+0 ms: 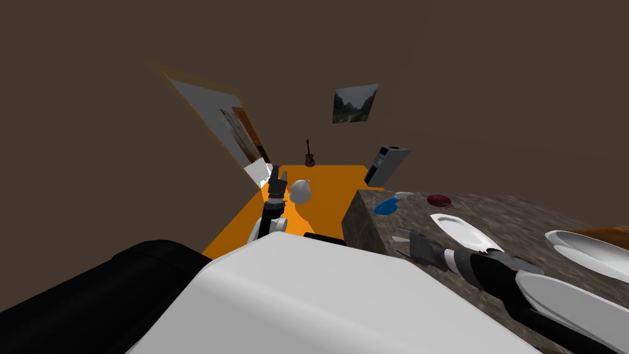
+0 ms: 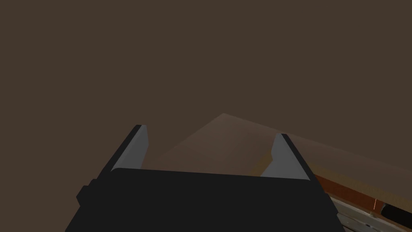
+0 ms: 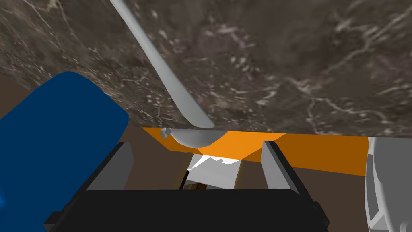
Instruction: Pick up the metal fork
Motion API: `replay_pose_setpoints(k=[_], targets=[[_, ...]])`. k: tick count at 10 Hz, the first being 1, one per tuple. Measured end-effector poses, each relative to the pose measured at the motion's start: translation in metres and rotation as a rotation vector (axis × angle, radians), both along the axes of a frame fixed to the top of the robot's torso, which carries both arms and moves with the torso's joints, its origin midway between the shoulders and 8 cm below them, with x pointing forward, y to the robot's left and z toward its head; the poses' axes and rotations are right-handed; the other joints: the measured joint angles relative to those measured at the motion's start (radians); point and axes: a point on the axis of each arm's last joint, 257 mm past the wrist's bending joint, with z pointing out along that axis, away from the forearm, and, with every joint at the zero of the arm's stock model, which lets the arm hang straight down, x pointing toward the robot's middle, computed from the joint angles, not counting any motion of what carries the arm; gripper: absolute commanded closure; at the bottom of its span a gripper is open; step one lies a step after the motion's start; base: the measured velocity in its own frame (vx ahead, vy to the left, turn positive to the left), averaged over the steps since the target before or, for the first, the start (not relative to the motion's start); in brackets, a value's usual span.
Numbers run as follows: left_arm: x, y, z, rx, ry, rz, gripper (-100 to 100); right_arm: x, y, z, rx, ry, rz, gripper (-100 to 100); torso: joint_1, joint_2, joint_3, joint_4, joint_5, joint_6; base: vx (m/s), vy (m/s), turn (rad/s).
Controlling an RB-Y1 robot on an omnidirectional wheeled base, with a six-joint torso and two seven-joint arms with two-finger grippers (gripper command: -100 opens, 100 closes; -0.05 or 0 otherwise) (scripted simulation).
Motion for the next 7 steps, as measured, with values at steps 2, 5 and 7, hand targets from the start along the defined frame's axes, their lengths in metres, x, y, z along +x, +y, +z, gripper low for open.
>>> replay_pose_setpoints(k=[2, 5, 7], targets=[[0.000, 0.000, 0.000, 0.000, 0.000, 0.000, 0, -0.005, -0.018, -0.004, -0.085, 0.024, 0.053, -100, 0.000, -0.001, 0.000, 0.000, 0.000, 0.000, -0.016, -0.037, 0.133], [0.000, 0.000, 0.000, 0.000, 0.000, 0.000, 0, -0.011, -0.044, -0.007, -0.211, 0.059, 0.142, -100, 0.000, 0.000, 0.000, 0.000, 0.000, 0.000, -0.026, -0.038, 0.109], [0.000, 0.000, 0.000, 0.000, 0.000, 0.000, 0, -0.015, -0.056, -0.008, -0.267, 0.075, 0.187, -100, 0.000, 0.000, 0.000, 0.000, 0.000, 0.000, -0.011, -0.026, 0.039]])
